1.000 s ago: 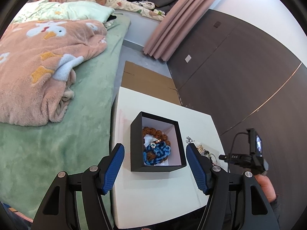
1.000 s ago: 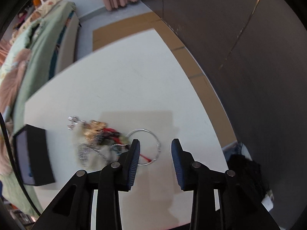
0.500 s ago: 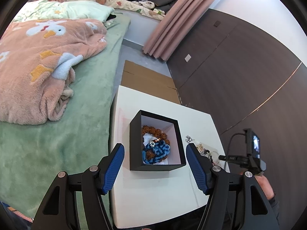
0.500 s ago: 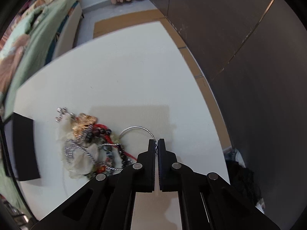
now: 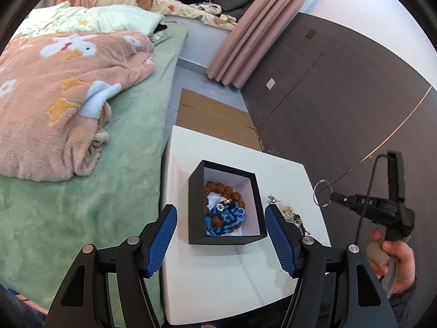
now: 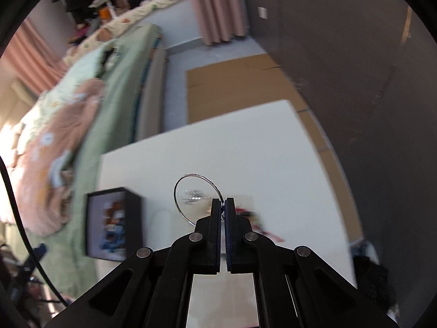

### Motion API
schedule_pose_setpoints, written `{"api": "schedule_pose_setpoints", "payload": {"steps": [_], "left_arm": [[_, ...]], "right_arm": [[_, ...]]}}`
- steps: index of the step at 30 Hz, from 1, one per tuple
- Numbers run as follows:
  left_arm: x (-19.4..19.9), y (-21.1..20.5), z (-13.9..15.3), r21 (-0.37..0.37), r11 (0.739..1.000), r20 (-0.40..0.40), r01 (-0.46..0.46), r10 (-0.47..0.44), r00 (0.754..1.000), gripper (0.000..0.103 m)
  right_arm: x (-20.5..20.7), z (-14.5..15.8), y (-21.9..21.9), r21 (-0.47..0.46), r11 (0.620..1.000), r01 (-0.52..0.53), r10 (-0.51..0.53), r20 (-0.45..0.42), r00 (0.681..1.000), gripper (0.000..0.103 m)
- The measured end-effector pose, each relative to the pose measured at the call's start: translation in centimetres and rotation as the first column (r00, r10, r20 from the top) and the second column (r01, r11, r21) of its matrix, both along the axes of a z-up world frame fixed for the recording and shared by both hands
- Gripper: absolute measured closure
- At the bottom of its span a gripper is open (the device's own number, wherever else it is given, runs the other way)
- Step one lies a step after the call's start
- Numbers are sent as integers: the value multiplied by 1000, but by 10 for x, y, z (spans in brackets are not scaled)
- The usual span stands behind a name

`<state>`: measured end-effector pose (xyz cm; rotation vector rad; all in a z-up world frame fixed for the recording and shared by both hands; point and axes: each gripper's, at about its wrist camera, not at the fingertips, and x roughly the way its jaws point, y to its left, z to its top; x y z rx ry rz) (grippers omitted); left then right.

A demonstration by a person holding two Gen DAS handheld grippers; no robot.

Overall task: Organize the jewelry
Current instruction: 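Grasp the silver hoop with the right tool and carry it into the box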

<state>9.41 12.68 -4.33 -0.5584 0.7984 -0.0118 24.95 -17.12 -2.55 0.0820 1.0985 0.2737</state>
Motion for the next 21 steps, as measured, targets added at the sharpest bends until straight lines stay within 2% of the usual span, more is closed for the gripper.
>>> {"api": "schedule_pose_setpoints", "payload": {"steps": [5, 10, 11, 12, 14, 15, 21], "left_arm": [[-3, 2, 4, 24, 1000, 0, -14, 14, 1000, 35], [-4, -1, 8, 50, 999, 10, -22, 22, 1000, 35], [-4, -3, 8, 55, 998, 10, -19, 18, 1000, 35], [-3, -5, 9, 58, 998, 10, -12, 11, 1000, 35], [-2, -12, 10, 72, 997, 9, 9, -9, 1000, 35], [-1, -16, 11, 81, 997, 9, 18, -19, 1000, 35], [5, -43, 11, 95, 992, 18, 80, -82, 996, 35]], "right_arm": [[-6, 6, 46, 116, 987, -115, 117, -10, 993, 100], [-15, 2, 92, 244, 931, -272, 285, -20, 958, 98], [-15, 0, 99, 249, 923, -293, 310, -32, 950, 86], [-16, -2, 101, 246, 923, -297, 315, -38, 948, 65], [-19, 3, 92, 236, 927, -290, 299, -1, 954, 44], [-20, 6, 84, 229, 931, -285, 287, 25, 958, 39], [-18, 10, 11, 224, 960, -167, 160, 53, 986, 38]]}}
